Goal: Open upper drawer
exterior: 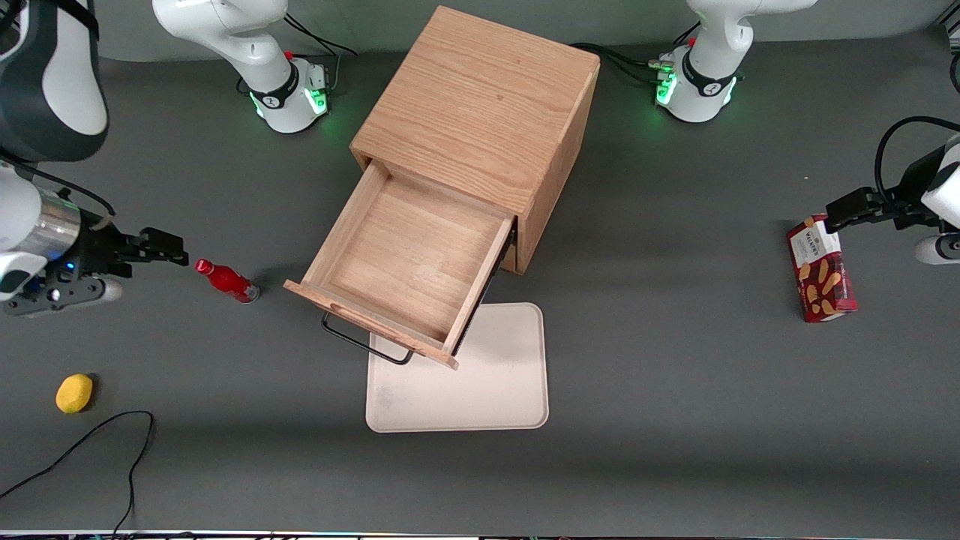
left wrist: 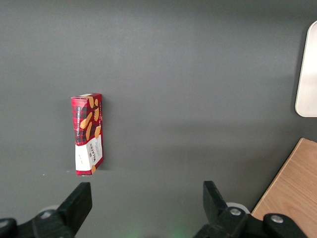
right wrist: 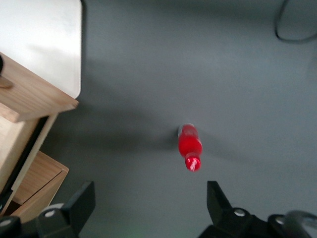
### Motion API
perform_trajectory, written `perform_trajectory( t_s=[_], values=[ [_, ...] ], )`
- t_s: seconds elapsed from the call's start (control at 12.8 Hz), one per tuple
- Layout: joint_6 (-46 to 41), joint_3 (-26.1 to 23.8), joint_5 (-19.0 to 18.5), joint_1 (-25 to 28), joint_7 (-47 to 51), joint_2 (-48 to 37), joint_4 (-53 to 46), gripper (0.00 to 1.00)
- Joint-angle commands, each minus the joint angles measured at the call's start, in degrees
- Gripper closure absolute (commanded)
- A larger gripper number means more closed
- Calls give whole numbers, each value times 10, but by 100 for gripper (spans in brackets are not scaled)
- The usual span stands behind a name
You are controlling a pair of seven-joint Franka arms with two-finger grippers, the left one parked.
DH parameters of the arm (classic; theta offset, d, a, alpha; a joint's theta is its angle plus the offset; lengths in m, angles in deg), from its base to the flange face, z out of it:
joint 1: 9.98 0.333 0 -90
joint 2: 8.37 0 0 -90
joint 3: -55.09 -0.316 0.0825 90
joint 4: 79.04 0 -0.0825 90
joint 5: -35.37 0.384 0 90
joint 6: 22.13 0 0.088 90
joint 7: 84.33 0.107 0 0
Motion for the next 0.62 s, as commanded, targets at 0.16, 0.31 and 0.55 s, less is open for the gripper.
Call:
perform_trajectory(
  t_s=[0.16,0.31,0.55],
  values=[
    [8,21,-9,3,112,-60,64,0],
    [6,20,-11,7,118,-52,42,0],
    [6,25,-9,2,113,-49,21,0]
  ],
)
